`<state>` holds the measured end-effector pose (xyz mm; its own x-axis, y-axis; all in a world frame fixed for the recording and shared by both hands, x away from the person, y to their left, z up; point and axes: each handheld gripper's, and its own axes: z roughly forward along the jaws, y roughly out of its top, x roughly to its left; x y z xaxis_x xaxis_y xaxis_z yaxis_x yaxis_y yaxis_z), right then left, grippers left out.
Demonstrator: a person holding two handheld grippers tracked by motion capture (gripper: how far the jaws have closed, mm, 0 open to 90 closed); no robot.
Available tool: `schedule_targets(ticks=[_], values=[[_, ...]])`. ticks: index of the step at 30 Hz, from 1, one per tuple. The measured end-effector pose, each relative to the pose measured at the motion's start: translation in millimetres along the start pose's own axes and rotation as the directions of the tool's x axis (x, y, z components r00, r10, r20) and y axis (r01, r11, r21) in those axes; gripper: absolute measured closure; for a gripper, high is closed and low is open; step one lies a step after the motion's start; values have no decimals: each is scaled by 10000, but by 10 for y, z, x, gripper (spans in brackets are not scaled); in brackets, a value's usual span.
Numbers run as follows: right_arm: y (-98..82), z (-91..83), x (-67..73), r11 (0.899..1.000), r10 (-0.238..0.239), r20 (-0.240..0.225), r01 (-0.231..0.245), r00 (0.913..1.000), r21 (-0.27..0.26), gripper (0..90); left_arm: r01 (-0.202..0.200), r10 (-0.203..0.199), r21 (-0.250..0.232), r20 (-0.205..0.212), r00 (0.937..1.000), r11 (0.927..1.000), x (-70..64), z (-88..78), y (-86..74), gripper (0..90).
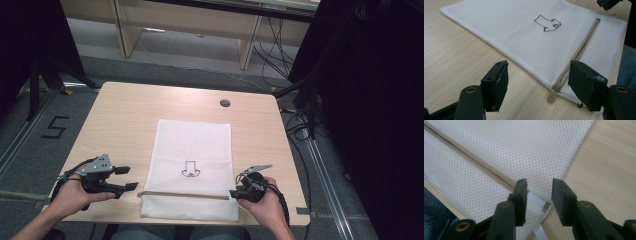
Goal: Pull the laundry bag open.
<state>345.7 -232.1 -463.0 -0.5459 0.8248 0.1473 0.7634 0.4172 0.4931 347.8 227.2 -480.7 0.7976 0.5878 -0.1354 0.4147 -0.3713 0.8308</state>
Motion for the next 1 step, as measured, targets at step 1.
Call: schedule_targets(ticks=[1], values=[[2, 1, -17, 9999, -59, 51, 60, 10000, -116, 644, 70, -71, -155, -24, 10000, 9999, 3, 16, -9, 320]])
